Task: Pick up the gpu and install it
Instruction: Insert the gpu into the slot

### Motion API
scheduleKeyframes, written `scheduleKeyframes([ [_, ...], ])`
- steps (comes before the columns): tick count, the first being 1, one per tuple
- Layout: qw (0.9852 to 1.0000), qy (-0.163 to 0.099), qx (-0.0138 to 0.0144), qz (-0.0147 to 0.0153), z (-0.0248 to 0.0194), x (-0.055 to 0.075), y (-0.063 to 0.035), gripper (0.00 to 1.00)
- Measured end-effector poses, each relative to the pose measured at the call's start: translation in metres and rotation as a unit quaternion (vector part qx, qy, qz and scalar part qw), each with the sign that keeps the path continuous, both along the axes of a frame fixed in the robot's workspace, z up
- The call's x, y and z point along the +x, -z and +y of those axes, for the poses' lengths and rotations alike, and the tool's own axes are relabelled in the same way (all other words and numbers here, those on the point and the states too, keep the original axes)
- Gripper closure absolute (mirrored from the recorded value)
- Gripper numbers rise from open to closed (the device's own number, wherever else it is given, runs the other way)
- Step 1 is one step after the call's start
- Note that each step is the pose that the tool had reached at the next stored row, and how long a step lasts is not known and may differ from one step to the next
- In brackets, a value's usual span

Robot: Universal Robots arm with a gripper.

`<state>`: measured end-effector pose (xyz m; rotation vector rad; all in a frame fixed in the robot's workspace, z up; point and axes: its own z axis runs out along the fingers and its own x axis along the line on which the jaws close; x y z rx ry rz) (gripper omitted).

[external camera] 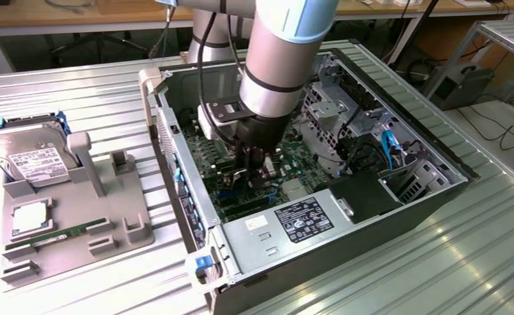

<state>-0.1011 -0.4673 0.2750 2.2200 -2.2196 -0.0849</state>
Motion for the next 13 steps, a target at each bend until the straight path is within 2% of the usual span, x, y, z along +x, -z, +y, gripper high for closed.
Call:
scheduleKeyframes([
  [1,1.0000,0.000,0.0001,0.0000,0.0015,0.000,-0.0164,0.69],
  [2,1.0000,0.000,-0.0001,-0.0005,0.0048,-0.004,-0.0058,0.87],
  [3,1.0000,0.000,0.0000,-0.0005,0.0078,-0.004,-0.0034,0.87],
  [13,1.0000,0.000,-0.0002,-0.0004,0.0101,-0.004,0.0010,0.87],
])
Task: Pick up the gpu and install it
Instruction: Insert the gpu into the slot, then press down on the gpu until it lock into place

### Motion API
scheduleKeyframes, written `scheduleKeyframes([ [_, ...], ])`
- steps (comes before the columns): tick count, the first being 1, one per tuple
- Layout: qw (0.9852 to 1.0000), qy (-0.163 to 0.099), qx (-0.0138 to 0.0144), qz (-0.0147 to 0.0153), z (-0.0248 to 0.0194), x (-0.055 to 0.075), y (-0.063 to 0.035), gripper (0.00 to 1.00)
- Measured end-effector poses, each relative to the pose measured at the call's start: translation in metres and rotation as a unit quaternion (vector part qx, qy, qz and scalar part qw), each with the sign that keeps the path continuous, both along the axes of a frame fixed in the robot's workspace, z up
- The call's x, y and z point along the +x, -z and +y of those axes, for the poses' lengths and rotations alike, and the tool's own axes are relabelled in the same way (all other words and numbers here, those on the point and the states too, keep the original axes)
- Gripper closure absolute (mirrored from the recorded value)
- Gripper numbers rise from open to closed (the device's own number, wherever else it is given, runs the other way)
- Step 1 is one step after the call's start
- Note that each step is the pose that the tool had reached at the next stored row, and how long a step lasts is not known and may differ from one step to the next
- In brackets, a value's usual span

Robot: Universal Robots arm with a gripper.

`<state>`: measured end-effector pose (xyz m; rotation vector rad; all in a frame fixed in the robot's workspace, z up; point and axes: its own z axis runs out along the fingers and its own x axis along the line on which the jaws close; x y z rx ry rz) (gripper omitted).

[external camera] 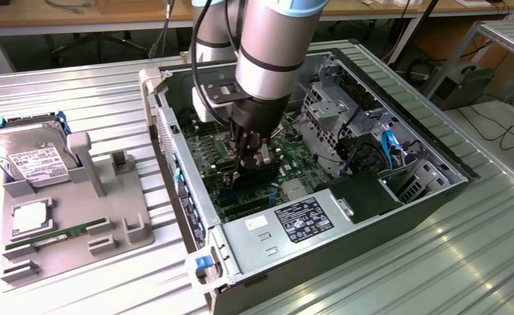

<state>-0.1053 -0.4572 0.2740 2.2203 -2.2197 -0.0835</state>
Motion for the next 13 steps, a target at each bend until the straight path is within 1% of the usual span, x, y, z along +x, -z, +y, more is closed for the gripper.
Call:
scheduleKeyframes([
  [7,1.0000,0.000,0.0002,-0.0001,-0.0002,-0.0002,0.0008,0.87],
  [13,1.0000,0.000,0.0001,-0.0001,-0.0013,-0.0011,0.0013,0.87],
])
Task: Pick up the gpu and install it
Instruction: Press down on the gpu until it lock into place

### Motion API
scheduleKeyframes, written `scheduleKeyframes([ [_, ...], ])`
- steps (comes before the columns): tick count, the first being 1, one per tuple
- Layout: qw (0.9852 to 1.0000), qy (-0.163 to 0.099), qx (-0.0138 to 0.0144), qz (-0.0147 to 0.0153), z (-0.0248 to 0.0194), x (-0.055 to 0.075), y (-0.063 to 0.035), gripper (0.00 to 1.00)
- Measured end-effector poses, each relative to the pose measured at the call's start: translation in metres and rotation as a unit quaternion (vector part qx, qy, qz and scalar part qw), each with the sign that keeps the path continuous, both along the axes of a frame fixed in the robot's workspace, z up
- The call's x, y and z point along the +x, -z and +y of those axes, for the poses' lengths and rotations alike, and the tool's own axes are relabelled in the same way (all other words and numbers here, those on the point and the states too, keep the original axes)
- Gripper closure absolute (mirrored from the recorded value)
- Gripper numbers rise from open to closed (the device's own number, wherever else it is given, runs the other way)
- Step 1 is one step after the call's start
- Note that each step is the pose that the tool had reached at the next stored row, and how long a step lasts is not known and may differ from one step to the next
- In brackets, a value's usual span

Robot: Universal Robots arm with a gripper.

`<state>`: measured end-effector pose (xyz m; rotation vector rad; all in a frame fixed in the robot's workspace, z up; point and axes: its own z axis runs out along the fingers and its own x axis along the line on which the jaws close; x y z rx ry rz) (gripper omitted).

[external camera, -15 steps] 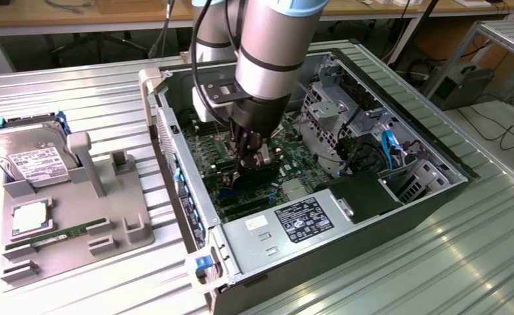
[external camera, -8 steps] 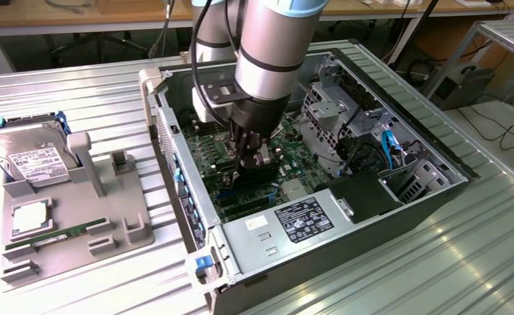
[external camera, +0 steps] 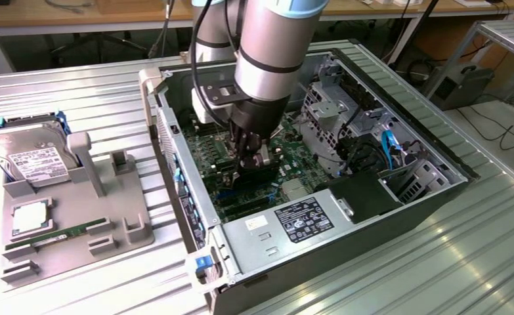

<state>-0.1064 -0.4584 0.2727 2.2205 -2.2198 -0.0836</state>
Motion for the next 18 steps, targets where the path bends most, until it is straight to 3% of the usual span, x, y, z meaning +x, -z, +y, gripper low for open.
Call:
scheduleKeyframes([
  [13,1.0000,0.000,0.0000,0.0000,-0.0006,-0.002,0.0026,0.87],
  [15,1.0000,0.000,0.0005,-0.0002,-0.0005,-0.002,-0.0015,0.87],
  [18,1.0000,0.000,0.0000,0.0000,-0.0006,-0.002,-0.0163,0.87],
])
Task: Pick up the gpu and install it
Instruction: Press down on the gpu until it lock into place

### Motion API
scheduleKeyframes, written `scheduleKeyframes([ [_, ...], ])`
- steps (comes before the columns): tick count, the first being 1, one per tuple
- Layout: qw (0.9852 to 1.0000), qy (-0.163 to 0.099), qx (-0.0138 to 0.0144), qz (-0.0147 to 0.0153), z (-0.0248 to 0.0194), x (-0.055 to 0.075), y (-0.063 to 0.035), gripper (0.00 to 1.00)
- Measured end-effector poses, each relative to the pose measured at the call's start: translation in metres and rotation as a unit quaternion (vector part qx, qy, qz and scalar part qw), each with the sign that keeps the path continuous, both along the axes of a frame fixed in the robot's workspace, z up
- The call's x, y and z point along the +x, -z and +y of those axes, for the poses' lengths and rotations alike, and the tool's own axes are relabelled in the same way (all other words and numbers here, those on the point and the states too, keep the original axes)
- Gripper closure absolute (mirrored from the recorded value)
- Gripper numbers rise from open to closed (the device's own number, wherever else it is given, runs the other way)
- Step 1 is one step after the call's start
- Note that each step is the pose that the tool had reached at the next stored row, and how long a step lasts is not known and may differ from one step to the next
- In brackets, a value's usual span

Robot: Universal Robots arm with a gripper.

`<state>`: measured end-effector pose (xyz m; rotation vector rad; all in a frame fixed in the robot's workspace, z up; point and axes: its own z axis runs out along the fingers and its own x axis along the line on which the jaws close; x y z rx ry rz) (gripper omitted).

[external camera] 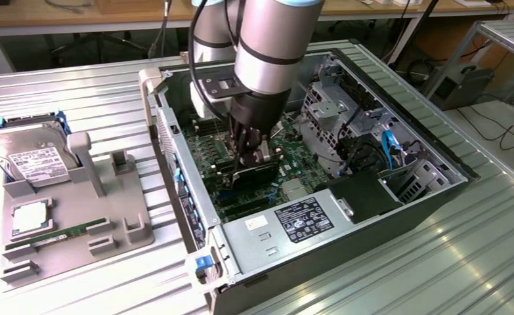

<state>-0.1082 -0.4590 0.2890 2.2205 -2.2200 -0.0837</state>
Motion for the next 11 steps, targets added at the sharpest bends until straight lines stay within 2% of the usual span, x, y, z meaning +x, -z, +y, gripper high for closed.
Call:
scheduleKeyframes([
  [4,1.0000,0.000,-0.0001,0.0001,0.0000,0.000,-0.0159,0.87],
  [11,1.0000,0.000,0.0000,0.0000,0.0000,0.000,-0.0176,0.87],
])
